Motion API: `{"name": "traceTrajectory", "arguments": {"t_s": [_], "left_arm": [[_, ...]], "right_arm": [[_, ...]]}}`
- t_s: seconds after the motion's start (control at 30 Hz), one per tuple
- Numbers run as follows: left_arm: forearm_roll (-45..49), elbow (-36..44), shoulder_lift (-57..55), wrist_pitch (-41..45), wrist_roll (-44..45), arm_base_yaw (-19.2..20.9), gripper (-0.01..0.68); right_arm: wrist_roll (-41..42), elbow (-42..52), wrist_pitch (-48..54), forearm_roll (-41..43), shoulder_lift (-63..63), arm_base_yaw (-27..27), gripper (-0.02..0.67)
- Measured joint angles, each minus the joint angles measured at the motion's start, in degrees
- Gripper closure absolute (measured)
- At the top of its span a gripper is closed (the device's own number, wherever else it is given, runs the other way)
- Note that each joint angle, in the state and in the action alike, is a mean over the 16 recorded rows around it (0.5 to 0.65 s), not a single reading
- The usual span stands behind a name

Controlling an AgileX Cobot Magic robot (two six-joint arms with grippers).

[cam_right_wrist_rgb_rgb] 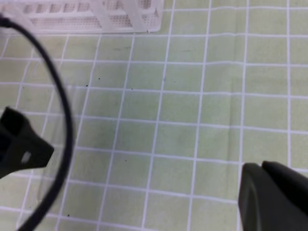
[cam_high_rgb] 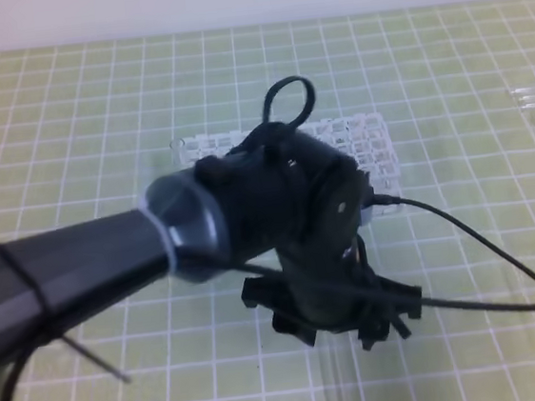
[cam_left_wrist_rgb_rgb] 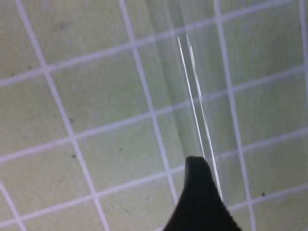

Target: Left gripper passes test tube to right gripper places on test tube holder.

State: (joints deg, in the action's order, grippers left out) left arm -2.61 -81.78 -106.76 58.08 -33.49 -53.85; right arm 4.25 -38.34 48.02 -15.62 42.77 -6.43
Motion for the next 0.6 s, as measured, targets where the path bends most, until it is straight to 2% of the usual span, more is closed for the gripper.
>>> {"name": "traceTrajectory", "arguments": {"t_s": [0.23,0.6], "left_arm": [[1.14,-4.28,-4.57,4.11,-1.31,-0.21,0.252],[0.81,-4.94,-7.5,4.7,-1.39,-0.21,0.251]], "right_arm": [[0.0,0.0,-0.09,0.08,0.0,-1.18,0.665],[0.0,0.0,-0.13,0.26,0.0,-2.34,0.665]]}}
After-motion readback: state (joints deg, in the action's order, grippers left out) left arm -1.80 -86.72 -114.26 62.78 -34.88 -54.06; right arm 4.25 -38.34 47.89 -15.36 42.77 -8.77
